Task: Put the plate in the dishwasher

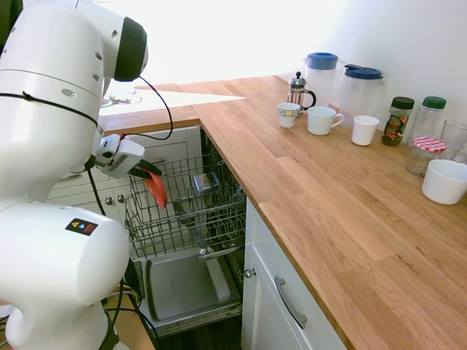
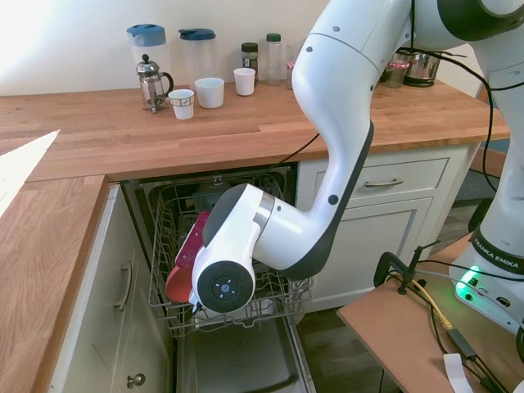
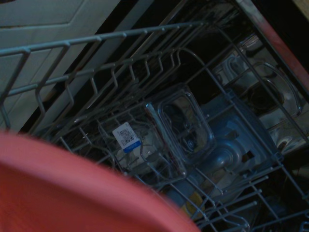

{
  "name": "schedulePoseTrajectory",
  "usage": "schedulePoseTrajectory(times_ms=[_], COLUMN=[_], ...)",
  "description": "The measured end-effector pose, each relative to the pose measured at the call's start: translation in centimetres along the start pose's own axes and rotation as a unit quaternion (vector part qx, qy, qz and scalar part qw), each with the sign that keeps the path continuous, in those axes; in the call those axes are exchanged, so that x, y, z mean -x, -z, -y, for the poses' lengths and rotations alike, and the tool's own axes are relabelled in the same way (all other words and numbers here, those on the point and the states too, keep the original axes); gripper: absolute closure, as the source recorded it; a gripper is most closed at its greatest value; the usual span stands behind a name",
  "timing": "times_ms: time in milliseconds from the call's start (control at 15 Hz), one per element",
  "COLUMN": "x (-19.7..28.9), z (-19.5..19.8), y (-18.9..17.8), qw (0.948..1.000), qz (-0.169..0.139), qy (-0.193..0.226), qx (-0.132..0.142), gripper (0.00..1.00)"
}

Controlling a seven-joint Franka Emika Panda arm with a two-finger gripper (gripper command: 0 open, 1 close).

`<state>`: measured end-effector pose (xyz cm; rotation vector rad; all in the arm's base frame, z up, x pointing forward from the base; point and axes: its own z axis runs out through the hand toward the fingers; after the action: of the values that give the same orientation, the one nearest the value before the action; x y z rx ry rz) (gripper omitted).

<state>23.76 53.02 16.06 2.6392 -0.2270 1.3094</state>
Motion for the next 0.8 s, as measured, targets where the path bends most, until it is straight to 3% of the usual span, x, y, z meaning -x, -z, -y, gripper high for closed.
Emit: schedulePoseTrajectory(times_ms=[533, 667, 800], x=[-4.2, -6.8, -11.1], z=[1.3, 1.6, 1.6], y=[3.0, 4.5, 5.5], qw=[0.9986, 0.9961, 0.9905], qz=[0.046, 0.073, 0.112], qy=[-0.025, -0.047, -0.076], qx=[0.008, 0.016, 0.026], gripper=[0.0, 0.0, 0.0])
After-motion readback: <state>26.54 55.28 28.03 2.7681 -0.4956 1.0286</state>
